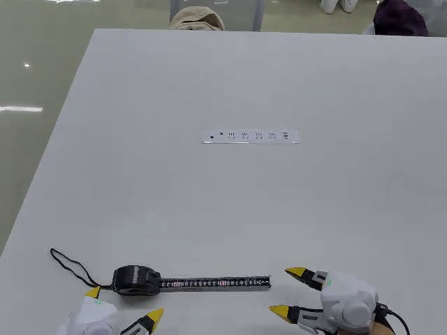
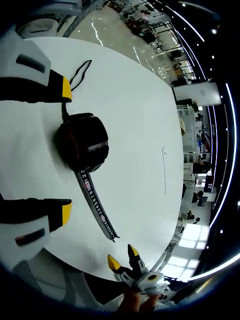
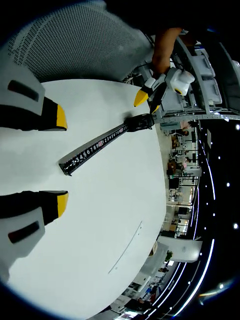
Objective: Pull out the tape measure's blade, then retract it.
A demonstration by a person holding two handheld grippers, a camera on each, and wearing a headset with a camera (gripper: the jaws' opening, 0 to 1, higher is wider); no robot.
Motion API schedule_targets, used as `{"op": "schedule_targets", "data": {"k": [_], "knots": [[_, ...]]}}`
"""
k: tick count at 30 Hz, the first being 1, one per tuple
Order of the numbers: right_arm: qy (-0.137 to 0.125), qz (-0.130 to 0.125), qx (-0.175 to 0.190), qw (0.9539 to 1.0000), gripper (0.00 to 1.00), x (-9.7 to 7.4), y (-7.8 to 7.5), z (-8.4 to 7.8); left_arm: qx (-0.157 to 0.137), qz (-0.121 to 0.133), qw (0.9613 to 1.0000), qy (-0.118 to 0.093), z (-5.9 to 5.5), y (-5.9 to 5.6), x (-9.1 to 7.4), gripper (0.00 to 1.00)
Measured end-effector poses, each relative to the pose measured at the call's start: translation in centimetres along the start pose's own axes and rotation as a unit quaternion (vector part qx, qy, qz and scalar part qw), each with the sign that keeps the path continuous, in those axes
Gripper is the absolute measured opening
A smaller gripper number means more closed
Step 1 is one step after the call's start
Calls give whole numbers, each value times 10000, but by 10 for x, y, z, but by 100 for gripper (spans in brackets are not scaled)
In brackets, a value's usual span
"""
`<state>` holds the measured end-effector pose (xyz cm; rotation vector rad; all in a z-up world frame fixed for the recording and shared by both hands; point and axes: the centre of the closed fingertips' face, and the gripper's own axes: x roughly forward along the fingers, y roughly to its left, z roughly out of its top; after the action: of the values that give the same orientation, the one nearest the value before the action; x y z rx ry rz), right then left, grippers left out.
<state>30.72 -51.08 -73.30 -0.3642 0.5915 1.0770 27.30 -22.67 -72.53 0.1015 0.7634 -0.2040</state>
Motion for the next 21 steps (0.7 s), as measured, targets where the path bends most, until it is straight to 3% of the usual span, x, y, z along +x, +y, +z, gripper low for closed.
{"op": "schedule_targets", "data": {"k": [21], "knots": [[157, 585, -491, 9970, 38, 14, -12, -9, -268, 133, 9995, 88, 7, 4, 16, 71]]}}
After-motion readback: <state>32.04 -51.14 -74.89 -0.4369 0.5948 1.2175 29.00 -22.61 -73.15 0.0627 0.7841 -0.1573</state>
